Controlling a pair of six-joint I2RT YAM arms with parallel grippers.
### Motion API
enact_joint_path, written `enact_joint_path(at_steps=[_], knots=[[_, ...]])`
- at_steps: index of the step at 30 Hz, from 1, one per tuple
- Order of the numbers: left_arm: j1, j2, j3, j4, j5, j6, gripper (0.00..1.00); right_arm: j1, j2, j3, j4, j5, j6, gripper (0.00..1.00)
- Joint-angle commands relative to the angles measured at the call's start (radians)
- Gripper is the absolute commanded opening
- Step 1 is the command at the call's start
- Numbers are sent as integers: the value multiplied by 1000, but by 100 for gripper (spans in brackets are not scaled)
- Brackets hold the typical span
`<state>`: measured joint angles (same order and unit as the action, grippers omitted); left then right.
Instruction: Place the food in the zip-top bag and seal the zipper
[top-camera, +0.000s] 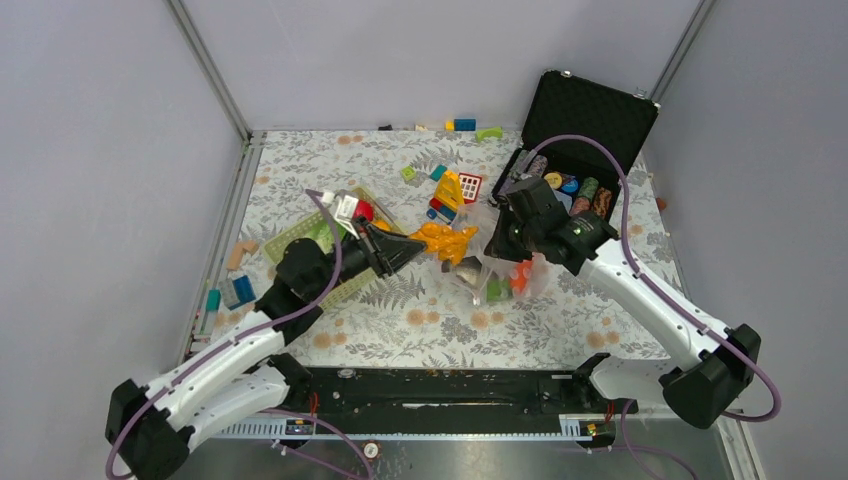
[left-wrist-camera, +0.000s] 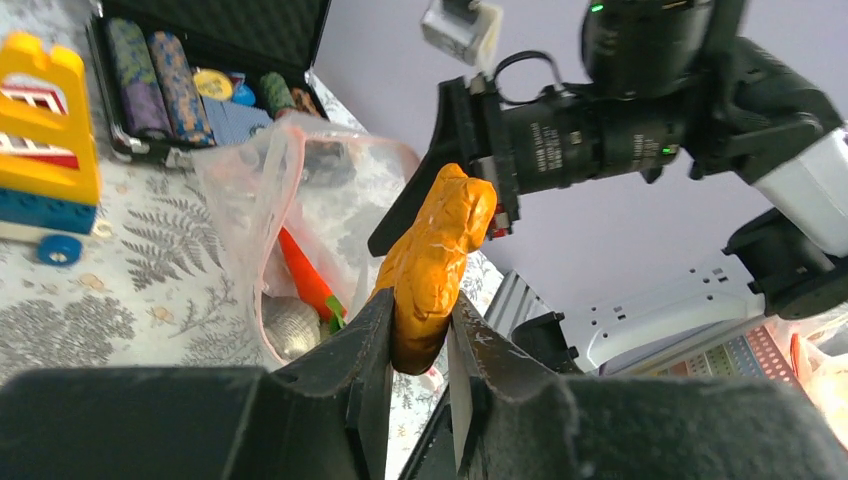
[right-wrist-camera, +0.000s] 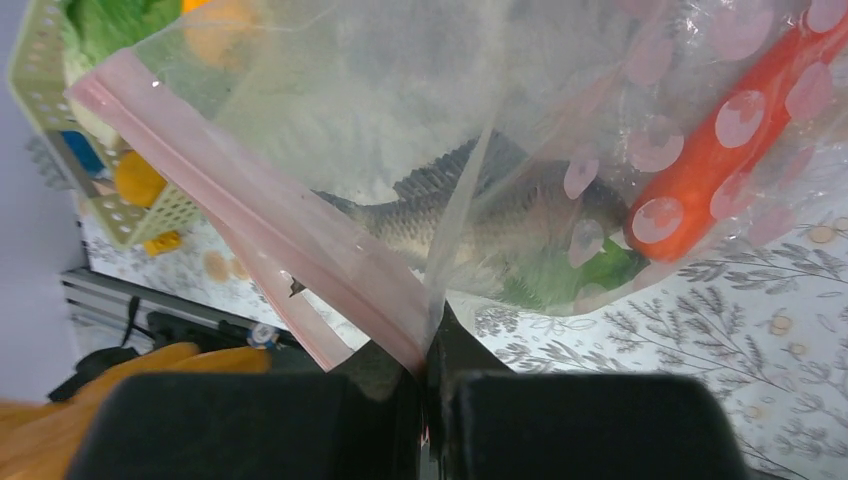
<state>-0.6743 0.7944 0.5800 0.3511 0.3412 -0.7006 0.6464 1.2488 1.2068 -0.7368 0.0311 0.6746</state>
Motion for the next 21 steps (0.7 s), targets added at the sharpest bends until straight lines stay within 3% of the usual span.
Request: enact_joint_path(at_steps=[1,12,21], knots=[[-69,63,-12,183,-132,-71,0,-7,-51,-32,127,-51,106,0],[-292,153,70,-61,-771,-1,0,-8,-96,-99,210,-77,202,0],[-327,177,84,-89,-839,-73,0,-7,-147,-130,279,-81,218,0]])
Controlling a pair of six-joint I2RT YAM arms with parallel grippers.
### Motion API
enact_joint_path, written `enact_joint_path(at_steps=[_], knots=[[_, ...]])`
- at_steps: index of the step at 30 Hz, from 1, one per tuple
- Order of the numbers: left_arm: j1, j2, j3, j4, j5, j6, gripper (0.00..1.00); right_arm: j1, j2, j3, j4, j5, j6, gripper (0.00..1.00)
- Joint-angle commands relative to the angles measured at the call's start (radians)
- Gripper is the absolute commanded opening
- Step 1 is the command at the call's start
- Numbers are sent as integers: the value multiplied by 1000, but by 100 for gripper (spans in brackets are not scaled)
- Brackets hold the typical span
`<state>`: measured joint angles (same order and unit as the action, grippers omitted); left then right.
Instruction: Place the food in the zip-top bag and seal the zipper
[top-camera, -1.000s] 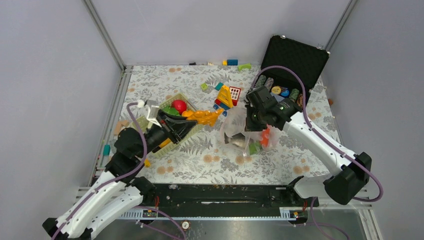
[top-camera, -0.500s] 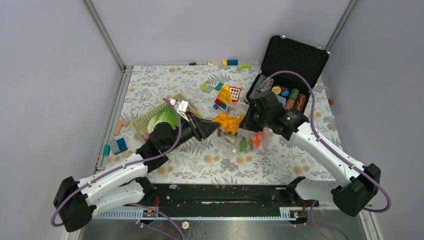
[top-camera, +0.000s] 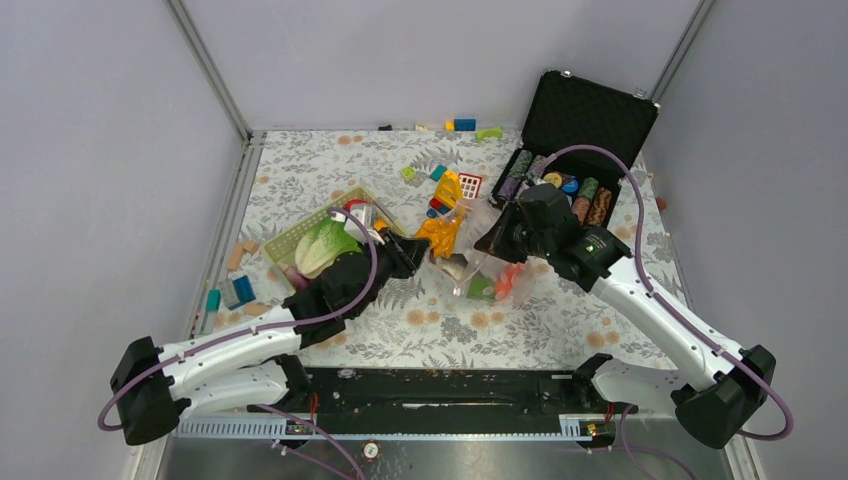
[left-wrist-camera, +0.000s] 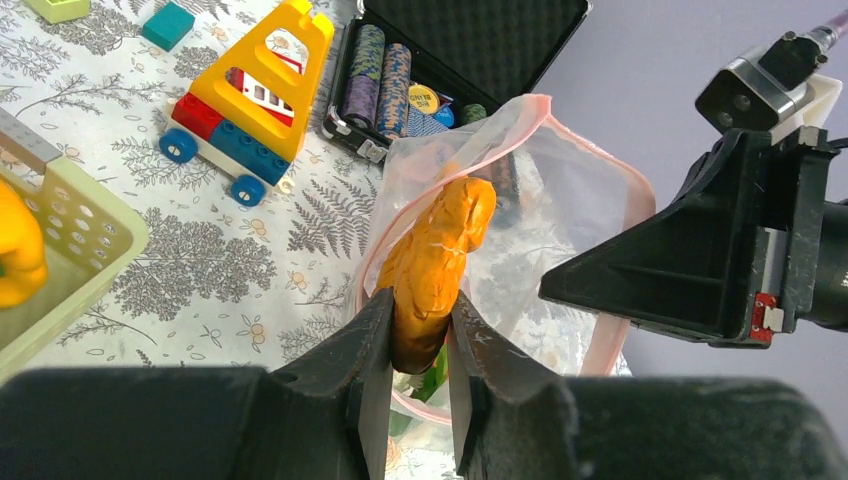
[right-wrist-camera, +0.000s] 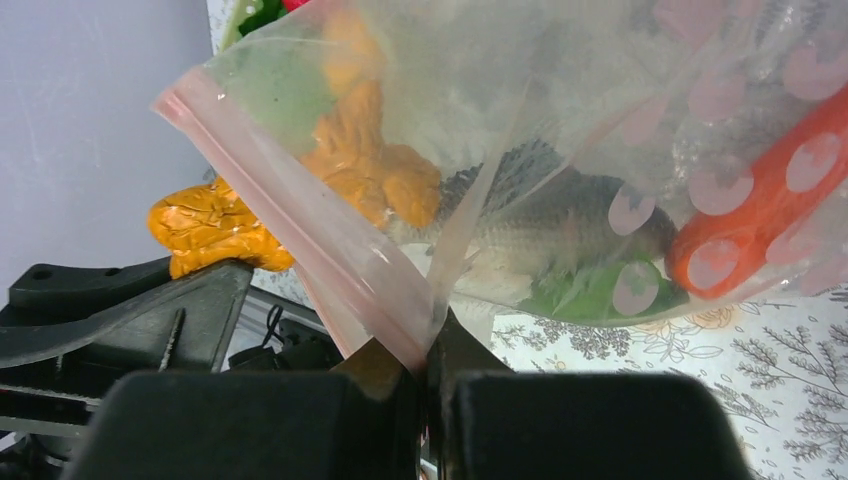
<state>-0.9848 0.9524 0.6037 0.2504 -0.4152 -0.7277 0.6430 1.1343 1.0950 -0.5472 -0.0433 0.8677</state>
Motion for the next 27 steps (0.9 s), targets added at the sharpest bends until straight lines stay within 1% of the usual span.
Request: enact_joint_path(at_steps=[1,5,6,7,9,10,11,12,16,17,18,22,24,25,27], knots=[[-23,29,68,17,-82,-55,0,-4,-37,-26,115,-16,29,0],[-60,86,130,16,-77,-51,0,-4,-52,-36,151,-26,39,0],[-65,108,148,-2,-77,-58,4,-4,-55,-35,151,-25,39,0],[-70,127,166,-9,-73,-63,10,-4,-58,-34,150,-24,40,0],[-77,158,199,-26,-69,-67,27,-4,-66,-33,150,-21,39,0],[-82,169,213,-38,-68,-67,33,-3,-73,-33,150,-15,39,0],[-86,179,222,-46,-63,-64,43,-4,-77,-33,150,-10,40,0],[-89,186,229,-49,-56,-58,56,-5,-81,-33,150,-5,40,0],[-98,182,243,-67,-45,-36,95,-4,-99,-36,150,12,34,0],[-100,174,246,-74,-43,-25,98,-4,-103,-37,149,15,31,0],[-100,166,249,-83,-42,-11,99,-4,-106,-37,151,20,25,0],[-100,69,250,-128,-46,82,99,-5,-106,-28,110,38,-5,0],[-98,16,239,-142,-43,144,99,-3,-109,-26,87,73,-25,0],[-93,-2,246,-170,-51,168,99,-4,-112,-26,77,84,-35,0],[-61,-18,288,-279,-58,194,99,-4,-122,-31,60,106,-56,0]])
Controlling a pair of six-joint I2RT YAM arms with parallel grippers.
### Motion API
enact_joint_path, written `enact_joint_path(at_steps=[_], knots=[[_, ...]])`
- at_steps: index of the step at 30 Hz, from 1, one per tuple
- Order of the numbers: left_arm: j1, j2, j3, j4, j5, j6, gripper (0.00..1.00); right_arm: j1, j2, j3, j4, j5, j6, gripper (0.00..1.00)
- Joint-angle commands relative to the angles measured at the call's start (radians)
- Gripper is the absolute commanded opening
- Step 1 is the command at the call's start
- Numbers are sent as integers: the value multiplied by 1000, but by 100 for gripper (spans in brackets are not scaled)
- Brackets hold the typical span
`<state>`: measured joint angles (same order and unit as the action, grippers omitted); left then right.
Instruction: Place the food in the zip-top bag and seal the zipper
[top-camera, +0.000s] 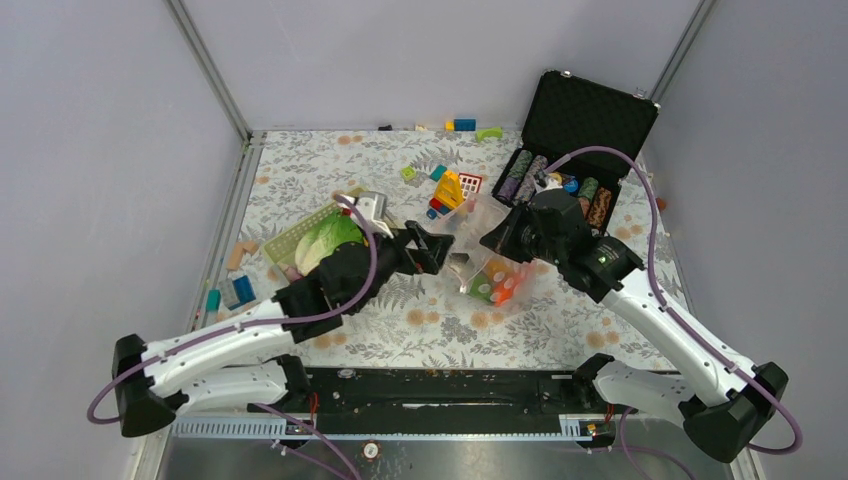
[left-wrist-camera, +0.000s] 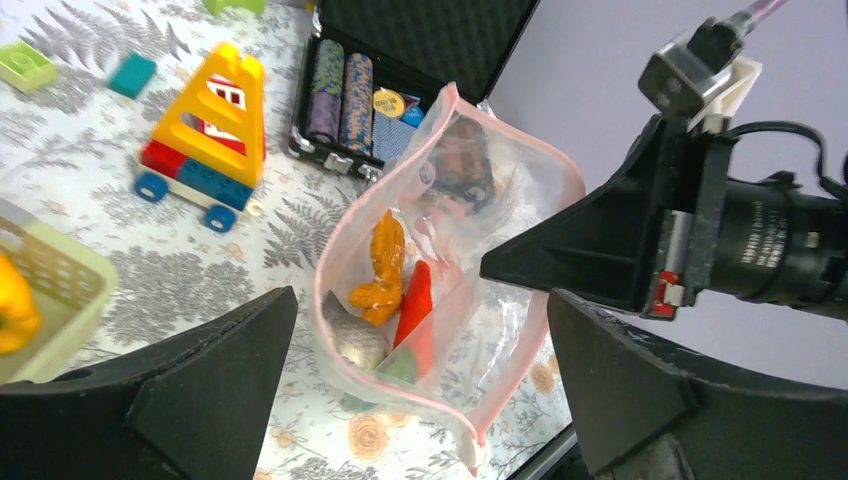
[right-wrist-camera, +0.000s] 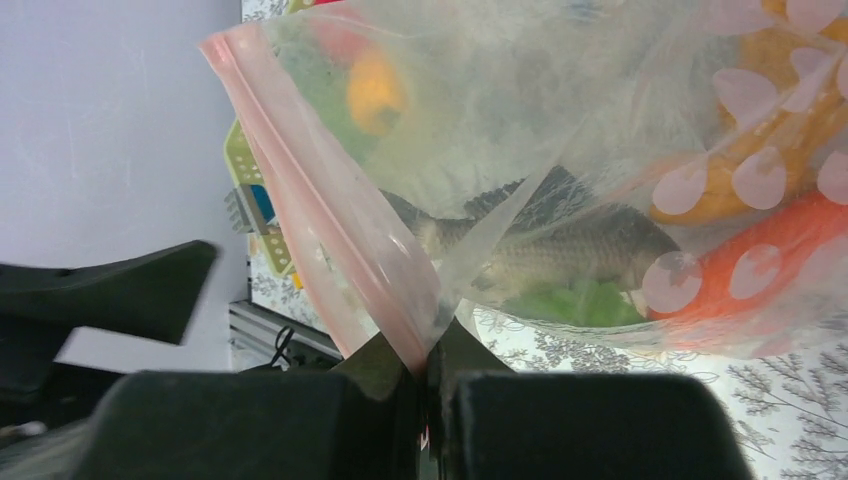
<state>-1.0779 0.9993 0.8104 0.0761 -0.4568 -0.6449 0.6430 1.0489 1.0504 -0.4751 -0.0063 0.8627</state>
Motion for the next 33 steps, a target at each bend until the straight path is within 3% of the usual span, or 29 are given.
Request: enact_joint_path(at_steps=[1,4,9,15,20,24,33], knots=[[63,-63,104,-169,-8,112,99,-4,-41,11,-17,75,-54,0],[180,-40,138,-283,28,99,99,-4,-53,0,-21,82,-72,0],[401,4,145,-334,249,108,99,-3,-62,-7,-45,96,-93,0],[538,109,188,-439,279,124,99,-4,-60,-13,-53,113,-113,0],[665,207,190,-434,436,125,99,-5,-51,-15,-55,114,-126,0],[725,293,215,-432,511,108,99,-5,-47,-15,-66,127,-128,0],[746,424,264,-460,431,45,99,-7,-50,-30,-78,159,-125,0]])
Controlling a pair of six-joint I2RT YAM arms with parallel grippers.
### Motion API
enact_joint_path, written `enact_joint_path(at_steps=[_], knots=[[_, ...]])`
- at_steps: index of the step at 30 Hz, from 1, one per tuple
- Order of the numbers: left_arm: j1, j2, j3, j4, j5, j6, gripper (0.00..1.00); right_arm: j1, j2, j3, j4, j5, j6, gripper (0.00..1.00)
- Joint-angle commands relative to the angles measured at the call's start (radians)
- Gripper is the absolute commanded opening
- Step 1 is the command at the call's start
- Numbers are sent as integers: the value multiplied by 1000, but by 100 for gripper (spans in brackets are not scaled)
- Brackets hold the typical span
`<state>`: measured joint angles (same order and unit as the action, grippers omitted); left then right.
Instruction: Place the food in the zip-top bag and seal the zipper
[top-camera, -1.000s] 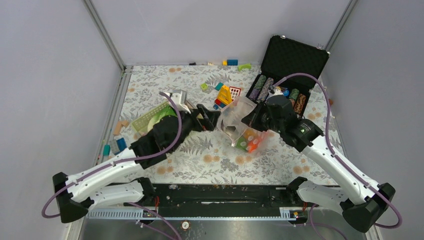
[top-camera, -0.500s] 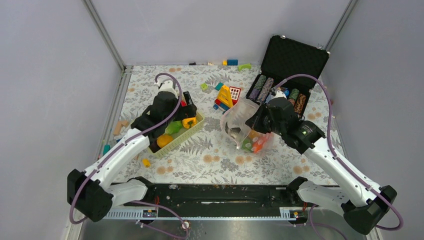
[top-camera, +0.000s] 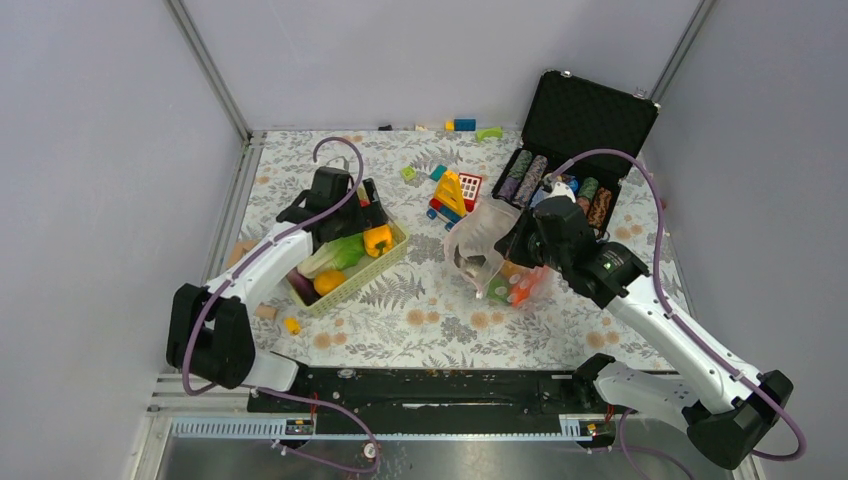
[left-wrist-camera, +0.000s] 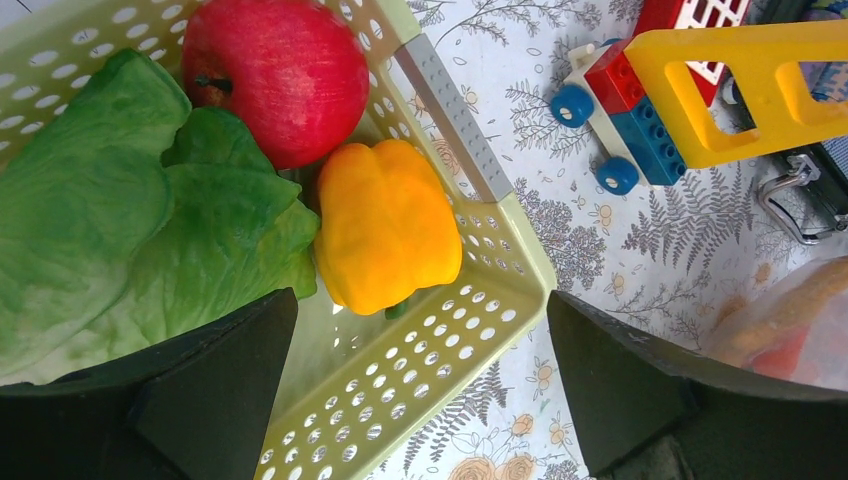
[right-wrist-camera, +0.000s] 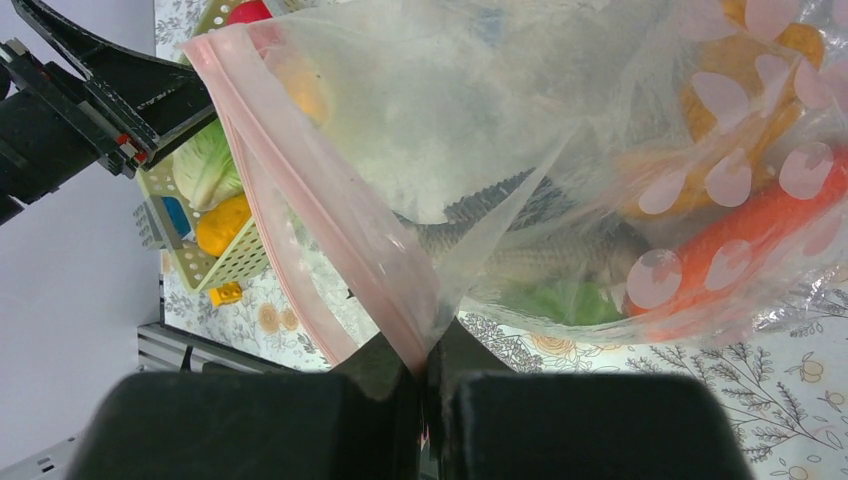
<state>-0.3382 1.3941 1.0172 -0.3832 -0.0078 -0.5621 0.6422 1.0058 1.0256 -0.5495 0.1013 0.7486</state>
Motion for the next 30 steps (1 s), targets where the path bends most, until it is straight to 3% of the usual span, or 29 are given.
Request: enact_joint_path(at_steps=[1,30], knots=[[6,40,58,0,-18,-42,99,-7,-6,-7,-4,52,-12,0],[2,266,97,-8,3,-59,83,-14,7,-33,-2,51,-11,0]])
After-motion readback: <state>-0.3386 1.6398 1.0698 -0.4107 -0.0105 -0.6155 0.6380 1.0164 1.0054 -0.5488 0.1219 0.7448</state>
